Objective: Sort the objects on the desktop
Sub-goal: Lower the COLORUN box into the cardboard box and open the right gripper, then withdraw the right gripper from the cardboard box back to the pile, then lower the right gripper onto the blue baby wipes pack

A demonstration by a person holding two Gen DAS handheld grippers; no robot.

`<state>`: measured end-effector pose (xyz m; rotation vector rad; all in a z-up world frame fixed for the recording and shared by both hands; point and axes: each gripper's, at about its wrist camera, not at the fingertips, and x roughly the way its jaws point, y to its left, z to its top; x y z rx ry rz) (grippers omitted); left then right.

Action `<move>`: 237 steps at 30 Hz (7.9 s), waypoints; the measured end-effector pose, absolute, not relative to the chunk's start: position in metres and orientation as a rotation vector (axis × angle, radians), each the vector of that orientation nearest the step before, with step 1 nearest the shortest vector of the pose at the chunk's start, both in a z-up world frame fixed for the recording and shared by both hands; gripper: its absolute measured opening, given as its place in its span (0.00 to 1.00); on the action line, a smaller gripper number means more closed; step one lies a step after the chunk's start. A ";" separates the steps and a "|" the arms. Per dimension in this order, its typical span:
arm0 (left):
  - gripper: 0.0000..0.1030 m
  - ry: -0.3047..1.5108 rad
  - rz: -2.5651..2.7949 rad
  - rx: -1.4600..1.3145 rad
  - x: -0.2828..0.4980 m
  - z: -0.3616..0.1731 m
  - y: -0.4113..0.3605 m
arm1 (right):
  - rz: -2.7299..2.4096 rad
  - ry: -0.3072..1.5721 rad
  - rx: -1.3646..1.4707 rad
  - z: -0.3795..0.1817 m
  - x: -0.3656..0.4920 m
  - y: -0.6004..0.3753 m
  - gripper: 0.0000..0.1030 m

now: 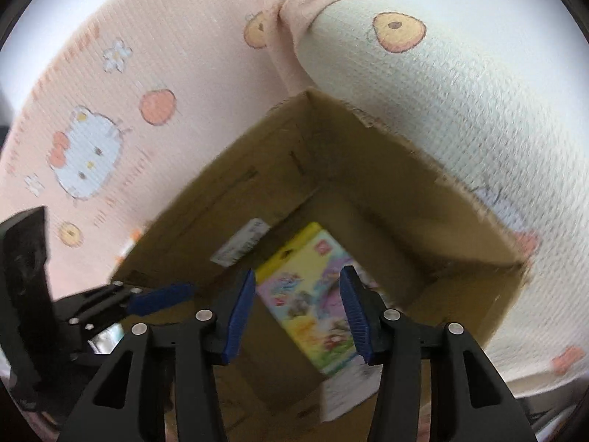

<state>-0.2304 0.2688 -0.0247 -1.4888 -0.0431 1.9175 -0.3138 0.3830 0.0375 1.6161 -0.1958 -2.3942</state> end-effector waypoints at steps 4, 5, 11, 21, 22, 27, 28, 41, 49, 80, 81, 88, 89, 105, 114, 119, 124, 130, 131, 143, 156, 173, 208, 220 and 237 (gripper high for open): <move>0.48 -0.052 1.812 -1.506 -0.234 -0.024 0.264 | -2.431 -0.358 1.628 0.033 -0.301 0.381 0.29; 0.47 -0.042 1.809 -1.496 -0.235 -0.022 0.262 | -2.430 -0.425 1.646 0.031 -0.295 0.381 0.29; 0.34 0.081 1.781 -1.492 -0.238 -0.031 0.268 | -2.380 -0.577 1.758 0.018 -0.280 0.378 0.29; 0.13 0.318 1.663 -1.525 -0.272 -0.045 0.282 | -2.369 -1.142 1.872 -0.017 -0.264 0.392 0.29; 0.13 0.336 1.642 -1.514 -0.273 -0.045 0.286 | -2.372 -1.150 1.902 -0.022 -0.265 0.392 0.29; 0.06 0.501 1.616 -1.488 -0.281 -0.056 0.314 | -2.419 -1.054 2.008 -0.036 -0.267 0.391 0.29; 0.03 0.528 1.607 -1.485 -0.281 -0.059 0.319 | -2.401 -1.040 2.028 -0.041 -0.269 0.391 0.28; 0.02 0.582 1.529 -1.719 -0.307 -0.111 0.358 | -2.115 -1.069 2.340 -0.106 -0.277 0.385 0.23; 0.00 0.568 1.584 -1.784 -0.308 -0.122 0.353 | -1.986 -1.221 2.405 -0.144 -0.279 0.390 0.23; 0.17 0.573 1.692 -1.680 -0.319 -0.100 0.376 | -2.171 -1.339 2.255 -0.169 -0.278 0.428 0.22; 0.15 0.581 1.698 -1.680 -0.318 -0.100 0.376 | -2.176 -1.331 2.263 -0.170 -0.277 0.428 0.22; 0.13 0.579 1.724 -1.654 -0.314 -0.091 0.373 | -2.279 -1.152 2.278 -0.168 -0.274 0.418 0.22; 0.19 0.572 1.731 -1.648 -0.313 -0.089 0.373 | -2.280 -1.112 2.287 -0.165 -0.274 0.416 0.22; 0.57 0.360 1.906 -1.439 -0.283 0.001 0.324 | -2.784 -0.400 1.873 0.030 -0.266 0.369 0.49; 0.57 0.380 2.014 -1.332 -0.235 0.005 0.291 | -2.836 -0.129 1.733 0.048 -0.223 0.336 0.49; 0.58 0.303 2.128 -1.204 -0.203 0.027 0.256 | -2.883 -0.047 1.630 0.065 -0.199 0.325 0.51; 0.58 0.194 2.275 -1.115 -0.174 0.040 0.209 | -2.914 0.075 1.467 0.074 -0.170 0.300 0.57; 0.59 0.039 2.423 -1.053 -0.146 0.037 0.132 | -2.783 0.032 1.187 0.079 -0.134 0.263 0.57; 0.59 0.050 2.451 -1.050 -0.142 0.034 0.118 | -2.759 0.031 1.149 0.074 -0.128 0.256 0.57; 0.60 0.020 2.603 -1.260 -0.097 -0.014 -0.019 | -2.546 -0.052 1.114 0.039 -0.114 0.205 0.57; 0.60 0.813 2.834 -1.450 0.018 -0.021 -0.120 | -2.202 0.161 1.096 0.027 -0.106 0.113 0.57; 0.60 -0.015 2.728 -1.426 -0.016 -0.088 -0.098 | -2.105 0.020 1.425 -0.057 -0.102 0.124 0.58; 0.61 -0.317 2.486 -1.739 -0.155 -0.166 -0.107 | -1.852 -0.234 1.817 -0.161 -0.113 0.107 0.53; 0.29 -0.210 2.433 -1.727 -0.165 -0.168 -0.105 | -1.800 -0.241 1.796 -0.162 -0.120 0.092 0.19; 0.46 -0.229 2.291 -1.802 -0.148 -0.173 -0.119 | -1.895 -0.346 1.775 -0.155 -0.126 0.111 0.21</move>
